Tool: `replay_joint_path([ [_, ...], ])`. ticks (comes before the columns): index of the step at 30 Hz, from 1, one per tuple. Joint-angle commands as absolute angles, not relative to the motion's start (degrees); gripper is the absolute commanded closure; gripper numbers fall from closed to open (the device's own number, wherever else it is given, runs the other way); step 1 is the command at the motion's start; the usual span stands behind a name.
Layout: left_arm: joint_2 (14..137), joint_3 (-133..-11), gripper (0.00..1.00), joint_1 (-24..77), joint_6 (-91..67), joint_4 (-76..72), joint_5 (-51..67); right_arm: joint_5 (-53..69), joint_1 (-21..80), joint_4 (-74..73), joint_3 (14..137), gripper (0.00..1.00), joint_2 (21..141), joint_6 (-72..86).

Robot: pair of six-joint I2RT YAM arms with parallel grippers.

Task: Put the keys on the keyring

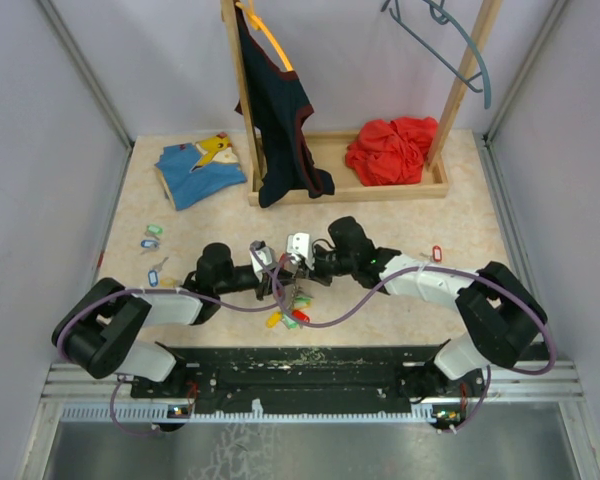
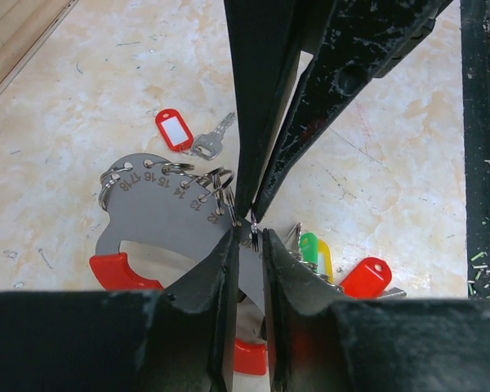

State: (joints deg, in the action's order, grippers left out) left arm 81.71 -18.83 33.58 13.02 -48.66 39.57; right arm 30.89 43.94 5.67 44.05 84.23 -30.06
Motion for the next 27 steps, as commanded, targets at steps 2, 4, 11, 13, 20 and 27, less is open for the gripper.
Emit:
replay_joint_path([
  [2,81.39,-19.28,0.79,33.05,12.6,-50.02,39.43,32.61,45.07,6.39,47.95,1.0,82.15,-31.08],
  [4,81.22,-19.24,0.83,32.97,12.65,-50.17,39.27,32.89,45.15,5.89,48.22,1.0,82.13,-31.16],
  [11,81.6,-19.25,0.88,32.9,12.24,-50.52,40.03,34.02,45.44,5.11,48.91,1.0,82.09,-31.12],
  [13,81.74,-19.23,0.88,32.9,12.19,-50.69,40.25,34.49,45.57,4.95,49.24,1.0,82.17,-31.03],
  [20,81.46,-18.9,0.89,32.88,12.33,-51.45,41.65,34.37,45.77,3.69,50.01,1.0,83.04,-30.93],
  [27,81.24,-18.6,1.0,32.87,12.69,-51.75,42.27,31.99,45.68,3.82,49.91,1.0,82.14,-29.7],
])
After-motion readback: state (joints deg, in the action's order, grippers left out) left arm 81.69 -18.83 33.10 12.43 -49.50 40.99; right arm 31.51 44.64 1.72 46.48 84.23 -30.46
